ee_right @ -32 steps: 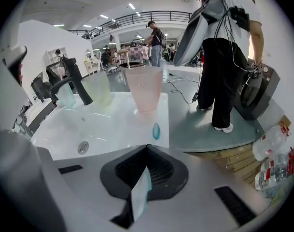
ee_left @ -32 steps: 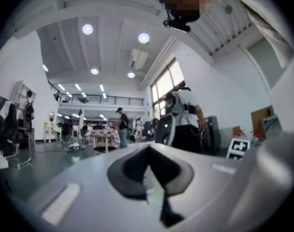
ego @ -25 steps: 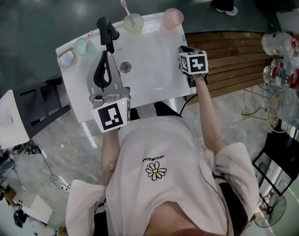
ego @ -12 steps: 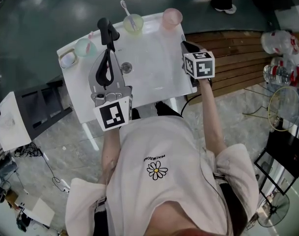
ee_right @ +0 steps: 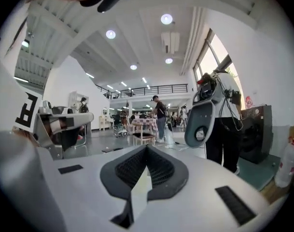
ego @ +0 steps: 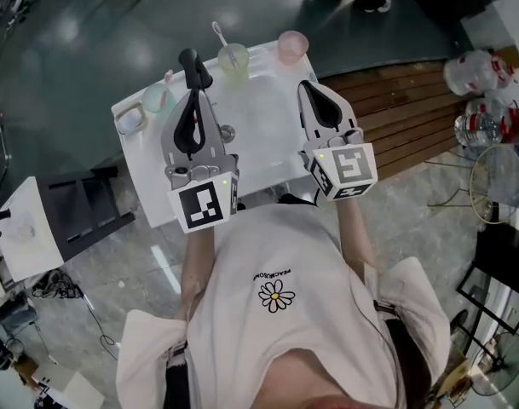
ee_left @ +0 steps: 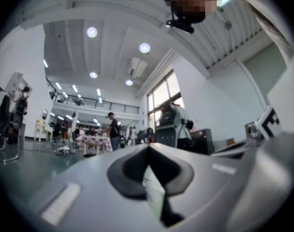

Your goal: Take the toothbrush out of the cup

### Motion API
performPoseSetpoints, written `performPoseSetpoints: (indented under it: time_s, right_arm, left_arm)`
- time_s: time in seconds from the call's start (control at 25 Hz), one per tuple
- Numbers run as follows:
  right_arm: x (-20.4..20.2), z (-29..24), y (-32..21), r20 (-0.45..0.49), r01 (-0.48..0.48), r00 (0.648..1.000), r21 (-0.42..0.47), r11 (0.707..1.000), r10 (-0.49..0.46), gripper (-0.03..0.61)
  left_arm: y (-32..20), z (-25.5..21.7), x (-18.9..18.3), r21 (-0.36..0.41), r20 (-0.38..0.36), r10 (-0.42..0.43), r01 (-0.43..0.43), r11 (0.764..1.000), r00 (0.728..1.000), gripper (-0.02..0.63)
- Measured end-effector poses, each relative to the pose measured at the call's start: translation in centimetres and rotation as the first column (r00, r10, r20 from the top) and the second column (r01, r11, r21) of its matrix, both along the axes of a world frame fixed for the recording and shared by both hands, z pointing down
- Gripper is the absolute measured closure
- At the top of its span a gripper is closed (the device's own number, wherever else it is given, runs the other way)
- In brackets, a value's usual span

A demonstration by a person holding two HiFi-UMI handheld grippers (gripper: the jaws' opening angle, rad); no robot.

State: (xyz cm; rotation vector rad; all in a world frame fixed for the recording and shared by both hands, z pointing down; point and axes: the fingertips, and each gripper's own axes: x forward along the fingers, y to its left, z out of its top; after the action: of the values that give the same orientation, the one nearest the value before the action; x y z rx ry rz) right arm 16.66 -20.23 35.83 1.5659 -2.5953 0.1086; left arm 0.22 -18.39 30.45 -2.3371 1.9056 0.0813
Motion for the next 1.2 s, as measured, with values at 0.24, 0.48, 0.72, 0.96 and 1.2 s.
performPoseSetpoints:
  time_s: [0.24, 0.48, 0.72, 0.96, 1.2]
  right_arm:
    - [-2.0, -1.5, 1.7, -0.010, 0.010, 1.000, 0.058, 0.998, -0.009, 0.578]
    - [-3.7, -1.9, -0.4, -0.008, 0.021, 1.000, 0.030, 0.999, -0.021, 0.578]
    - [-10.0, 4.1, -8.1, -0.040, 0.173, 0.981, -0.252, 0.952, -0.189, 0.457]
    - [-13.1, 10.9, -15.4, -0.161, 0.111, 0.966, -0.443, 0.890, -0.200, 0.462]
    - [-14.0, 13.7, -17.8, -0.159, 0.084, 0.967, -0.544, 0.835, -0.200, 0.496]
  left_arm:
    - [0.5, -0.9, -0.3, 0.027, 0.006, 0.010, -0.010, 1.000, 1.000, 0.606]
    - [0.3, -1.0, -1.9, 0.026, -0.006, -0.015, 0.015, 1.000, 1.000, 0.606]
    - [1.2, 0.2, -4.0, -0.014, -0.003, -0.069, 0.069, 0.998, 0.998, 0.606]
    - [2.4, 2.1, -7.9, -0.061, -0.018, -0.166, 0.164, 0.985, 0.986, 0.606]
    - [3.3, 3.4, -11.1, -0.093, -0.037, -0.238, 0.234, 0.968, 0.971, 0.606]
